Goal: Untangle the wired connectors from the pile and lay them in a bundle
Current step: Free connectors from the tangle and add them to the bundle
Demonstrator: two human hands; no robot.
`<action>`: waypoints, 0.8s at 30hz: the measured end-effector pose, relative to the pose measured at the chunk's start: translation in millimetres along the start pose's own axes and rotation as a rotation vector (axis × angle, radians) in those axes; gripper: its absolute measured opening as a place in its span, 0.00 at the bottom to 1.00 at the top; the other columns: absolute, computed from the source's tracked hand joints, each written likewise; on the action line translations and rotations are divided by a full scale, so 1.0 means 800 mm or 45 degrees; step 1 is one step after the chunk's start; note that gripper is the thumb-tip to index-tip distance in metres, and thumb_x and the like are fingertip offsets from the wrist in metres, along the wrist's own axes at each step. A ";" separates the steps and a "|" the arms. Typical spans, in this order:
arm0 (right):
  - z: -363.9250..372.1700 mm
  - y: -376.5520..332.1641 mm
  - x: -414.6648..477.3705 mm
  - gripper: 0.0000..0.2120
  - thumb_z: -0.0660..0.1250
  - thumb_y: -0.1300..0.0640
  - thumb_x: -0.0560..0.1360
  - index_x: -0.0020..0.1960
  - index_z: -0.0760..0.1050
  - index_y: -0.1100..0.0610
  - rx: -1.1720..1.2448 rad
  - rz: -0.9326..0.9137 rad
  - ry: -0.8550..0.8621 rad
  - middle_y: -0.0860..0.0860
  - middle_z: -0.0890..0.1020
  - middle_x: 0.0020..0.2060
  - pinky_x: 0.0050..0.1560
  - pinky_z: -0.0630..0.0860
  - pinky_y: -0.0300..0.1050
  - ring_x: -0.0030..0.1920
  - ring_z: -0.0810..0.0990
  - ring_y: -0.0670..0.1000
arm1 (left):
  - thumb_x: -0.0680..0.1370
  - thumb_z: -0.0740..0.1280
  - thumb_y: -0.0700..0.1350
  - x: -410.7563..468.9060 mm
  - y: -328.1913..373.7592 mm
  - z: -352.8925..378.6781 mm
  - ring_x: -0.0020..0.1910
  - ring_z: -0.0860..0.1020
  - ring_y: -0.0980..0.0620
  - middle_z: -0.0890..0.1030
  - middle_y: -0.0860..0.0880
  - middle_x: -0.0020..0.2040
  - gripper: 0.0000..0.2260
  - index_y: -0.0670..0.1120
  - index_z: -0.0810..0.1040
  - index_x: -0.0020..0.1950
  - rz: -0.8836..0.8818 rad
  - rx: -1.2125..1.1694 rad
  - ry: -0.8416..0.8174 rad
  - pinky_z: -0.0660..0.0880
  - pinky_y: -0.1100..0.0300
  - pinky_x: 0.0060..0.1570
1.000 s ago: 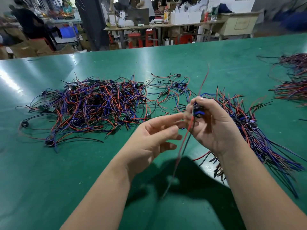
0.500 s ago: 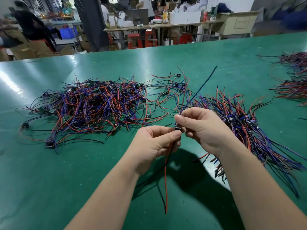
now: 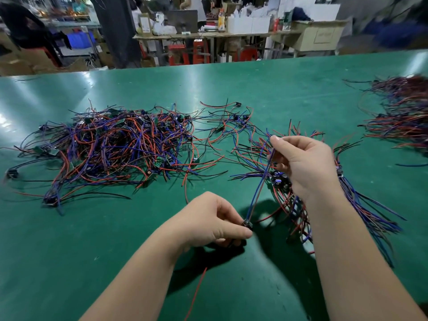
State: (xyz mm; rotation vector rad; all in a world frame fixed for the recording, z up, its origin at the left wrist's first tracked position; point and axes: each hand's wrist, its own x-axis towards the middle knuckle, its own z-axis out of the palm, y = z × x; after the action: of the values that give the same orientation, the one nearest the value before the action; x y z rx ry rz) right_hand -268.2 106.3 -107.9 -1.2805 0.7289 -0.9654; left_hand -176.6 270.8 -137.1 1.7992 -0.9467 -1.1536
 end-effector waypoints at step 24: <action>-0.002 0.006 0.003 0.19 0.66 0.55 0.77 0.65 0.66 0.47 -0.272 -0.442 0.277 0.49 0.76 0.52 0.46 0.80 0.47 0.41 0.81 0.51 | 0.65 0.76 0.49 -0.002 -0.001 -0.032 0.30 0.79 0.54 0.83 0.45 0.34 0.08 0.44 0.83 0.35 0.104 -0.464 0.181 0.76 0.65 0.30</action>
State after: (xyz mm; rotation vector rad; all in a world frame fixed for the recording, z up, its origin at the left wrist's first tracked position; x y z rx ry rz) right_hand -267.8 103.1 -112.3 -1.5367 0.8087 -1.3517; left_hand -153.0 277.9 -129.8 1.5118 -0.6705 -1.0543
